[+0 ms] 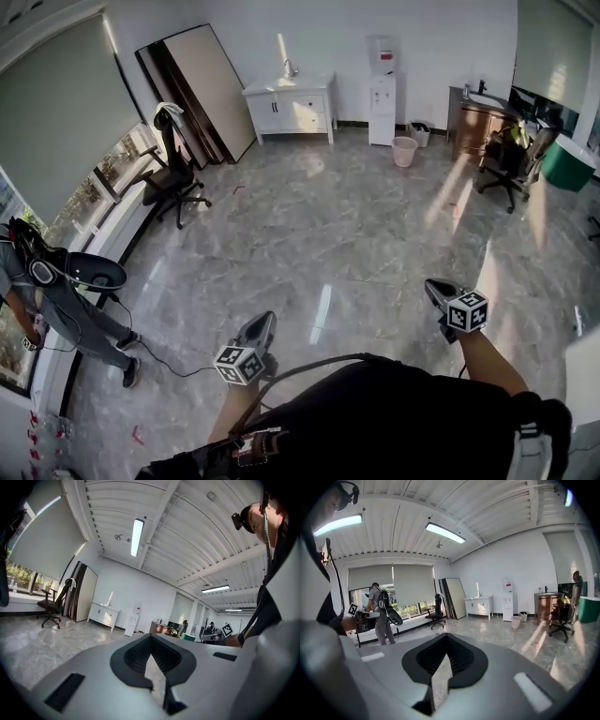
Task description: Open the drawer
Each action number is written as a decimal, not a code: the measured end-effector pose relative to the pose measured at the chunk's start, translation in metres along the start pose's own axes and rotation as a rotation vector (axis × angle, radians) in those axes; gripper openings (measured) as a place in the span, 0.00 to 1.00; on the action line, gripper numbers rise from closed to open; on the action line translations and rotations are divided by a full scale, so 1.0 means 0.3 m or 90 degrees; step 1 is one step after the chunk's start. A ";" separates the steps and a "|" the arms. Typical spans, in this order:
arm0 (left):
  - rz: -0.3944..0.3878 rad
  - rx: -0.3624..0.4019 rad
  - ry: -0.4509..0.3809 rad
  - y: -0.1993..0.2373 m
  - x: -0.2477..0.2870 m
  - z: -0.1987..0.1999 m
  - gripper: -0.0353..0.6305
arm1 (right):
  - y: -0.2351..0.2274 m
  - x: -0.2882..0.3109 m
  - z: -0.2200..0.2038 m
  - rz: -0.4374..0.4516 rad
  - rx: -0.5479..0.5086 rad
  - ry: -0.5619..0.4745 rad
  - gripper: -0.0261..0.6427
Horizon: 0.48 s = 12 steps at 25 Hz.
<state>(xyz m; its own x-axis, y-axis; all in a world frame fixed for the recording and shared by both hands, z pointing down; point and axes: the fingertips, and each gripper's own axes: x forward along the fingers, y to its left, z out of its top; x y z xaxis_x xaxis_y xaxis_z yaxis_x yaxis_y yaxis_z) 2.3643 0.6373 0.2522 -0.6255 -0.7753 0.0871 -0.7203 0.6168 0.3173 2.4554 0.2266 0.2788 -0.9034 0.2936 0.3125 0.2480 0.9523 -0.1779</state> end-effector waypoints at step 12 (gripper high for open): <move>0.111 -0.014 -0.024 0.050 0.367 0.017 0.05 | -0.433 0.368 0.153 0.099 -0.013 0.000 0.04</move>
<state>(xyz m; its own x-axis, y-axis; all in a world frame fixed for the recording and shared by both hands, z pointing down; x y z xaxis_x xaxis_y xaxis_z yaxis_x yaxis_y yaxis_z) 2.2832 0.5619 0.2618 -0.7519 -0.6506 0.1066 -0.5932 0.7382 0.3212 2.3074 0.1316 0.2935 -0.8538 0.4375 0.2822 0.3919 0.8969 -0.2050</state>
